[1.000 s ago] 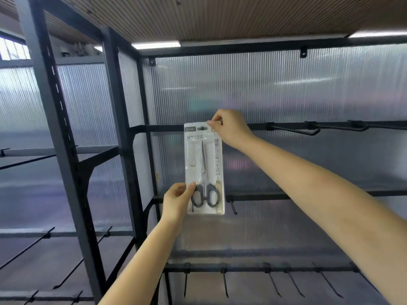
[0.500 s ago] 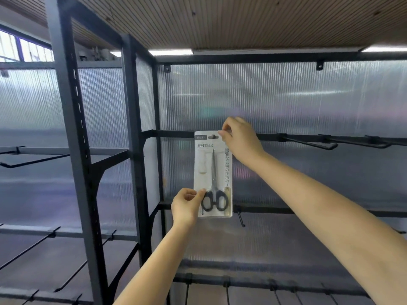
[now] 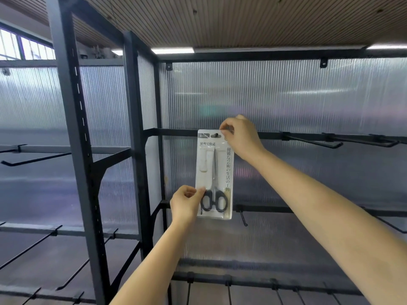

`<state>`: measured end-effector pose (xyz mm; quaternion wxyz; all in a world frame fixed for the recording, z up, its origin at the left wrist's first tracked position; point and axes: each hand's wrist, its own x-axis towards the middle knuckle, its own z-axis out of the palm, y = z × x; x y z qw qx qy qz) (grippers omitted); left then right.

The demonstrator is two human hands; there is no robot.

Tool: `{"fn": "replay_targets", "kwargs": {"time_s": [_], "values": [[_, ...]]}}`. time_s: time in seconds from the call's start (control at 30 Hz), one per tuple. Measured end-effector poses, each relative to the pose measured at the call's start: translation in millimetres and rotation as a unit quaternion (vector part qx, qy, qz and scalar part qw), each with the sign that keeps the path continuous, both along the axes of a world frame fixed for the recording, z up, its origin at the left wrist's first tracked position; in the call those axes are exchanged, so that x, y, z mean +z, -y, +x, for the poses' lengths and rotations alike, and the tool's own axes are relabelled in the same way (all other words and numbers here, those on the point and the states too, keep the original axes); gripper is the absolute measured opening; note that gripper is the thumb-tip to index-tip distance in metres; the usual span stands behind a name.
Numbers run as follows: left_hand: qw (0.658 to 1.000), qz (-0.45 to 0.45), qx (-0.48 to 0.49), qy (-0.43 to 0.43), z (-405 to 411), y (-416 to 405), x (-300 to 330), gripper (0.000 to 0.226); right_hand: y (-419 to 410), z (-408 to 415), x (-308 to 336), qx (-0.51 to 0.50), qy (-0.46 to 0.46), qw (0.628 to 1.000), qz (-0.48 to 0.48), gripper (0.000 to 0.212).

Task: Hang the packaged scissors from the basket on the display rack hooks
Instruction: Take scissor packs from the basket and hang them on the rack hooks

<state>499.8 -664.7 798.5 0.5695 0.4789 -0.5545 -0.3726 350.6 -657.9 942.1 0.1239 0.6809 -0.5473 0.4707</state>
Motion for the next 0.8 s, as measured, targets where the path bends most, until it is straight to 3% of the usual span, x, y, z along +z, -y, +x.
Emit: {"fn": "replay_targets", "kwargs": {"time_s": [0.1, 0.5, 0.6, 0.7, 0.8], "values": [[1.000, 0.008, -0.003, 0.004, -2, 3, -4, 0.023, 1, -1, -2, -0.001, -0.005, 1.000, 0.011, 0.013], [0.997, 0.003, 0.025, 0.074, -8, 5, -4, 0.025, 3, -1, -33, -0.144, -0.184, 0.969, -0.083, 0.020], [0.989, -0.020, 0.047, 0.139, -8, -3, -5, 0.028, -5, 0, -43, -0.155, -0.195, 0.968, -0.039, 0.051], [0.971, -0.073, 0.082, 0.211, -5, -12, -2, 0.028, -19, -2, -52, -0.145, -0.199, 0.969, -0.021, 0.051], [0.929, -0.165, 0.122, 0.308, -4, -23, 3, 0.033, -40, -5, -61, -0.142, -0.216, 0.966, 0.022, 0.050]]}}
